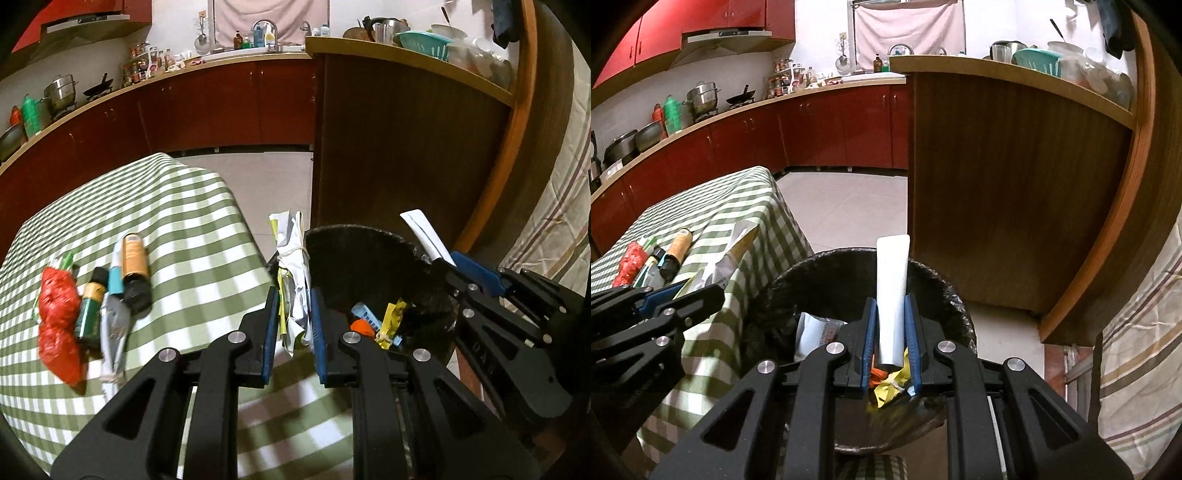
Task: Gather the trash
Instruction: 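Carry both white items over the black bin and open both grippers, then move both open grippers back over the table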
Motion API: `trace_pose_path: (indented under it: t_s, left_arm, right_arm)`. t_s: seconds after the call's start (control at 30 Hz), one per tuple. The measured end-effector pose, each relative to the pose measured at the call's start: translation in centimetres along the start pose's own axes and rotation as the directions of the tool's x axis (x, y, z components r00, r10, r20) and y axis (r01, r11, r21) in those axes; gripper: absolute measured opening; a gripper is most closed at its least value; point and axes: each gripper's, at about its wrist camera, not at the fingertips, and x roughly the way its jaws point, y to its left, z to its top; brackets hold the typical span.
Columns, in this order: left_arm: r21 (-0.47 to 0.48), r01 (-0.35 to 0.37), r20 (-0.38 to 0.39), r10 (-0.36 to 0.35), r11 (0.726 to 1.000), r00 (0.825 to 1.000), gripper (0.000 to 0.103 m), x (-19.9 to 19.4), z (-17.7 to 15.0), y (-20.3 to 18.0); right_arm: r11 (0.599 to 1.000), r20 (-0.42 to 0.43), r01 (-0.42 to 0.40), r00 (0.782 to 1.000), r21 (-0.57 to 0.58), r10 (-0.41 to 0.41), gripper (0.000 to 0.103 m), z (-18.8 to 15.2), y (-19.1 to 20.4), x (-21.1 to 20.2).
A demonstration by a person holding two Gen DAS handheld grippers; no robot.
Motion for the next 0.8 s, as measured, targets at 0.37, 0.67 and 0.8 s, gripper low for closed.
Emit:
trace_pose_path:
  t_s: [0.37,0.67,0.8]
  left_arm:
    - [-0.023,0.007,-0.032,-0.008,1.0,0.999,0.038,1.3,0.9,-0.9]
    - [-0.051,-0.022,-0.02,0.021,0.998,1.0,0.046,-0.2,0.6,1.1]
    - [-0.071,-0.044,-0.008,0.043,0.996,0.999,0.049,-1.5,0.2,3.0]
  right_arm:
    - [0.999,-0.015,-0.035,0.999,0.022,0.035,0.026,0.1,-0.9,1.9]
    - [0.999,-0.012,-0.026,1.0,0.025,0.026,0.03,0.2,-0.4,0.8]
    - [0.999,-0.005,-0.03,1.0,0.023,0.03,0.031,0.6,0.4,0.0]
